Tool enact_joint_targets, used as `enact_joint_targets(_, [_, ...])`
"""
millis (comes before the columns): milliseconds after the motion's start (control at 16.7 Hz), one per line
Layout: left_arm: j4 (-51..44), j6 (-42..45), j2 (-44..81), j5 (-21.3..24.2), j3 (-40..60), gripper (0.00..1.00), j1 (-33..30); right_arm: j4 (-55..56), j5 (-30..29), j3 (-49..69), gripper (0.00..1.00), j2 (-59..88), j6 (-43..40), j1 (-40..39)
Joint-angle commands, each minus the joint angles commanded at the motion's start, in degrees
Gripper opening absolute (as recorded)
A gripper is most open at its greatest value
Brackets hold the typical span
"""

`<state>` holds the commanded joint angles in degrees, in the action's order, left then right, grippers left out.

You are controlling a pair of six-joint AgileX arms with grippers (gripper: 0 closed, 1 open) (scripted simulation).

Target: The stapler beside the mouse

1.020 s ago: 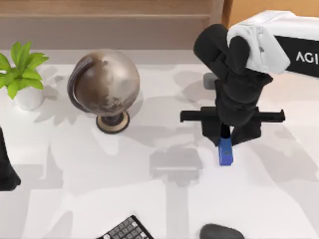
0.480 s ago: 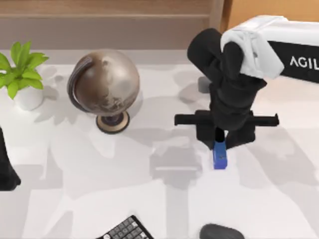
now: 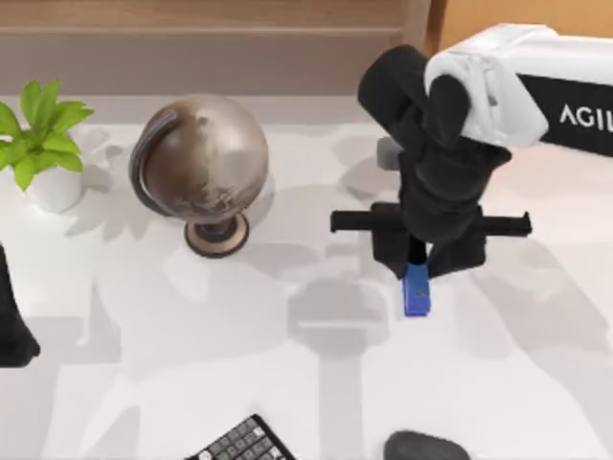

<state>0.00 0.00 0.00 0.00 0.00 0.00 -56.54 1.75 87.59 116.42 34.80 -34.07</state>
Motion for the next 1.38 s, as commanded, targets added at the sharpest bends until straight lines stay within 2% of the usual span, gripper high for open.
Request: enact_joint_targets(1380, [0.0, 0.0, 0.0, 0.0, 0.0, 1.00, 0.0, 4.6, -0.2, -4.6, 0.00, 3.3, 0.1, -0.1])
